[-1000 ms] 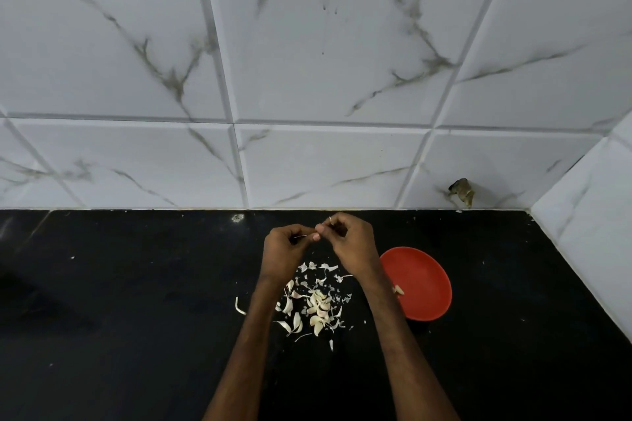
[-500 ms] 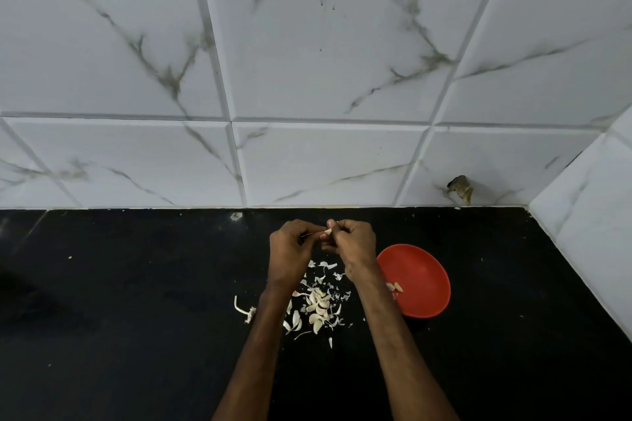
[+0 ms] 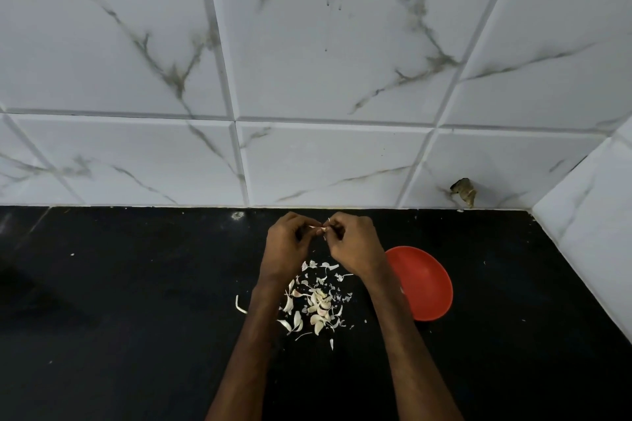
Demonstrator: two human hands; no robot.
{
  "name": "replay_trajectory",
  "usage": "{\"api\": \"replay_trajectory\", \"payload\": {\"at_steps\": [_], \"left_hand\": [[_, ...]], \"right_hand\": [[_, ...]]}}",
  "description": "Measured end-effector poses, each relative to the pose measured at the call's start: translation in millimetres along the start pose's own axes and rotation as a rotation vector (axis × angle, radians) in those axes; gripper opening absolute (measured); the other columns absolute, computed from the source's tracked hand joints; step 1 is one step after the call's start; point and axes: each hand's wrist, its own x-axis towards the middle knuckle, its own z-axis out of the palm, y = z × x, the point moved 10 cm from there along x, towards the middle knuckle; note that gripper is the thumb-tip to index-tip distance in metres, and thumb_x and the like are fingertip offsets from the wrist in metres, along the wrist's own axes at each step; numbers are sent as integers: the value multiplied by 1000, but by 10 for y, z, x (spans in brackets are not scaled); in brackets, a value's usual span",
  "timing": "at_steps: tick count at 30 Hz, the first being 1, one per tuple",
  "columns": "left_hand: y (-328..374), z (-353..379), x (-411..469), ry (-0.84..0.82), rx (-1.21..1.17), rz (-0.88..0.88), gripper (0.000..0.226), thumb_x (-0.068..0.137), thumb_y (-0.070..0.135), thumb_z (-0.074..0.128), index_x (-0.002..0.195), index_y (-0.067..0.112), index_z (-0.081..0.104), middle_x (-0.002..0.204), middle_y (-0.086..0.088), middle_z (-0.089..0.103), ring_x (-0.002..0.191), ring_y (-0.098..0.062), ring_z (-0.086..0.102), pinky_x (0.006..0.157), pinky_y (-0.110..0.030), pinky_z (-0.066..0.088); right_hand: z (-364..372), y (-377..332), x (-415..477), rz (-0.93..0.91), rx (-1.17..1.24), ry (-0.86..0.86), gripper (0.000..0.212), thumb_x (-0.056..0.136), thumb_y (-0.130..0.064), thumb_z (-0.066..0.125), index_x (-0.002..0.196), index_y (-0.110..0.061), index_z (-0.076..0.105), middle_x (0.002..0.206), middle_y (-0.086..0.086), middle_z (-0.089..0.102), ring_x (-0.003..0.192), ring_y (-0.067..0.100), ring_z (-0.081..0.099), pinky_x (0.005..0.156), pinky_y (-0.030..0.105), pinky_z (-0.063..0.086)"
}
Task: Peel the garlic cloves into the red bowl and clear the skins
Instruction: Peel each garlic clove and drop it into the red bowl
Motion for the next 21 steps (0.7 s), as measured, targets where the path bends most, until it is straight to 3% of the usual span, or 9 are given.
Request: {"api": "replay_trajectory", "payload": {"at_steps": [3,6,11,21], "left_hand": [[-10,24,-1,-18,18,-2,8,85,15,80,92,18,77,89,10,68,81,-3,63,70,-11,45],[-54,35,3,-33,34,-25,9,85,12,79,91,18,77,88,10,70,83,-4,64,73,-14,47],[-82,32,4,-45,28,-50,11,84,7,79,91,15,77,89,9,70,86,2,63,71,-6,44],[-77,-8,14,-75,29,-24,9,86,5,76,91,13,77,91,4,70,86,1,63,71,-6,44]], "right_hand": [[4,-58,-20,-41,-61,18,7,90,-11,68,92,-6,73,76,4,73,63,14,65,62,28,53],[36,-3,-36,1,17,3,6,90,-13,72,89,-7,72,70,-1,69,55,5,60,56,17,48],[84,107,-91,88,242,-3,5,89,-8,74,90,-4,74,71,0,73,58,12,71,61,33,63],[143,128,-134,192,452,-4,11,87,-12,76,81,-21,73,67,-1,74,58,17,73,54,27,60]]}}
